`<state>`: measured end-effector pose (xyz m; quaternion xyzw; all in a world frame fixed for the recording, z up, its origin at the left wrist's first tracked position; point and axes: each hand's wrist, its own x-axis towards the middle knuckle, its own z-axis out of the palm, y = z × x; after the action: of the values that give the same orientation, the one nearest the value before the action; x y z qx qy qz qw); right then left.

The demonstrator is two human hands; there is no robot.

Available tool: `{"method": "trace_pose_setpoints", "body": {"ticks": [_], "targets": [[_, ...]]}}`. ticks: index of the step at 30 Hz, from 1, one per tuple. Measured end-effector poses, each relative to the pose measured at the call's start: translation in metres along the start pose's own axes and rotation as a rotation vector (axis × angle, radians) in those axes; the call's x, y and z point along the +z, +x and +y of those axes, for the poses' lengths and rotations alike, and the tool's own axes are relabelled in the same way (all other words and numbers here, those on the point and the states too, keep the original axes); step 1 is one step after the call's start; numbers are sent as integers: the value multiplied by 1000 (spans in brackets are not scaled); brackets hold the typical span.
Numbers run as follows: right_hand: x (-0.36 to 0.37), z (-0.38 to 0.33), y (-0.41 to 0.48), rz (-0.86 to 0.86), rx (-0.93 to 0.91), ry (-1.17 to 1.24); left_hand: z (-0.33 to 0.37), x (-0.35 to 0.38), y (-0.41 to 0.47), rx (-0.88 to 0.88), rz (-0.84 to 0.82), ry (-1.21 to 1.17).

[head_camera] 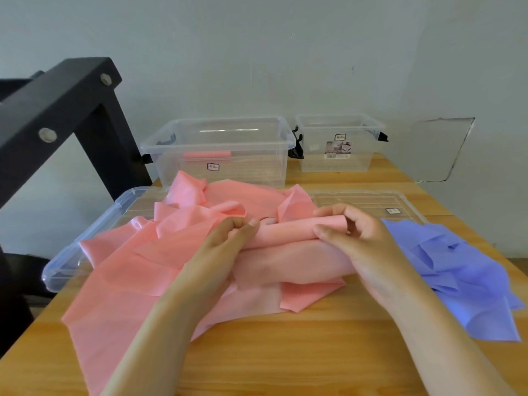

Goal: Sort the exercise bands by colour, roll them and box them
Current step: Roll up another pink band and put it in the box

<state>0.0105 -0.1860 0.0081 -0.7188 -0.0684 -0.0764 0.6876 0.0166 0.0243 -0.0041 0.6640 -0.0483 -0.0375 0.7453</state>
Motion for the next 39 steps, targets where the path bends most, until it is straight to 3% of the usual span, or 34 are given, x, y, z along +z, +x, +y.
{"method": "trace_pose_setpoints", "body": {"ticks": [3,7,14,19,27,39], "targets": [[-1,-1,0,-54,-16,26,2,-2,0,33,8,84],[0,6,2,-36,97,8,8,2,-2,106,-35,-70],[1,-1,-1,-28,-22,47,7,3,0,12,-18,-183],[0,3,1,-52,125,138,11,3,-2,129,-31,-242],[2,0,-8,-8,21,30,8,8,-9,0,50,-324],[18,-33,-3,147,120,457,41,18,-7,-60,217,-571]]}}
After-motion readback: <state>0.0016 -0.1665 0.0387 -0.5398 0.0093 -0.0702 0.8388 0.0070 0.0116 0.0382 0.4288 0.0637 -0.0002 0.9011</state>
